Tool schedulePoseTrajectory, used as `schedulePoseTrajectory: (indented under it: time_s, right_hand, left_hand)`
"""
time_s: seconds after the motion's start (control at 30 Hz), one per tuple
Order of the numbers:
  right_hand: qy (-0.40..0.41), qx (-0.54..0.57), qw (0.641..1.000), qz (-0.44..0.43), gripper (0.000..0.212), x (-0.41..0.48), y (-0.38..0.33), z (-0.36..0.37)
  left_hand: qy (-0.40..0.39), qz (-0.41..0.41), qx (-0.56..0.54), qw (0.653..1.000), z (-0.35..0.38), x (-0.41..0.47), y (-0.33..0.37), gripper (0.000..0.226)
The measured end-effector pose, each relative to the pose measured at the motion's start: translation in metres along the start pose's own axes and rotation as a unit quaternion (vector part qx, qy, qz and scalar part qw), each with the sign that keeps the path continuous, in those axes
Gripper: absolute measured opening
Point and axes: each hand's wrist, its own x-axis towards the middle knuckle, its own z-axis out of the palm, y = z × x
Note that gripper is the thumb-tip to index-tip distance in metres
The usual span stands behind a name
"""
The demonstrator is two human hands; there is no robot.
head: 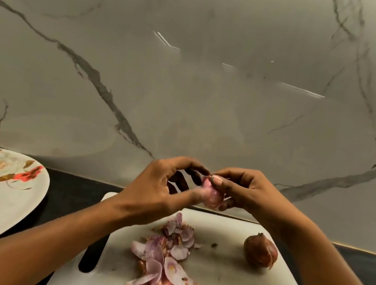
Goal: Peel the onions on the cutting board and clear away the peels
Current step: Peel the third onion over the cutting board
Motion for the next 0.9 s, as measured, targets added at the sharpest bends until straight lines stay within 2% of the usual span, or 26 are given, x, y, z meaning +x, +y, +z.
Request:
schedulePoseTrajectory:
  time_s: [0.07, 0.13, 0.23, 0.33, 0.5, 0.67, 0.8, 0.9]
  right_hand:
    - [0.012, 0.030, 0.999, -0.003, 0.036, 0.004, 0.001, 0.003]
    - [0.034, 0.078, 0.996, -0.004, 0.043, 0.004, 0.005, 0.010]
    - [0.082, 0.086, 0.993, 0.006, 0.049, 0.001, 0.012, 0.022]
    - [0.109, 0.105, 0.988, 0.011, 0.043, -0.001, 0.013, 0.023]
    - [0.112, 0.117, 0.987, -0.023, 0.028, -0.008, 0.009, 0.022]
    - [0.089, 0.075, 0.992, -0.043, 0.039, -0.009, 0.011, 0.029]
    - [0.053, 0.106, 0.993, -0.013, 0.041, -0.009, 0.012, 0.026]
    - [0.028, 0.083, 0.996, -0.004, 0.047, -0.011, 0.013, 0.027]
  left_hand:
    - [-0.012, 0.012, 0.018, 1.000, 0.000, 0.000, 0.001, 0.050]
    - [-0.002, 0.014, 0.014, 1.000, 0.001, 0.000, -0.002, 0.057]
    - [0.006, 0.002, -0.032, 0.999, 0.002, 0.001, -0.005, 0.049]
    - [-0.011, -0.022, -0.123, 0.992, -0.002, 0.003, -0.007, 0.046]
    - [0.000, -0.042, -0.147, 0.988, -0.008, 0.005, -0.010, 0.045]
    - [0.008, -0.061, -0.132, 0.989, -0.009, 0.005, -0.016, 0.041]
    - [-0.014, -0.070, -0.143, 0.987, -0.011, 0.004, -0.014, 0.038]
    - [-0.038, -0.069, -0.128, 0.989, -0.012, 0.002, -0.012, 0.034]
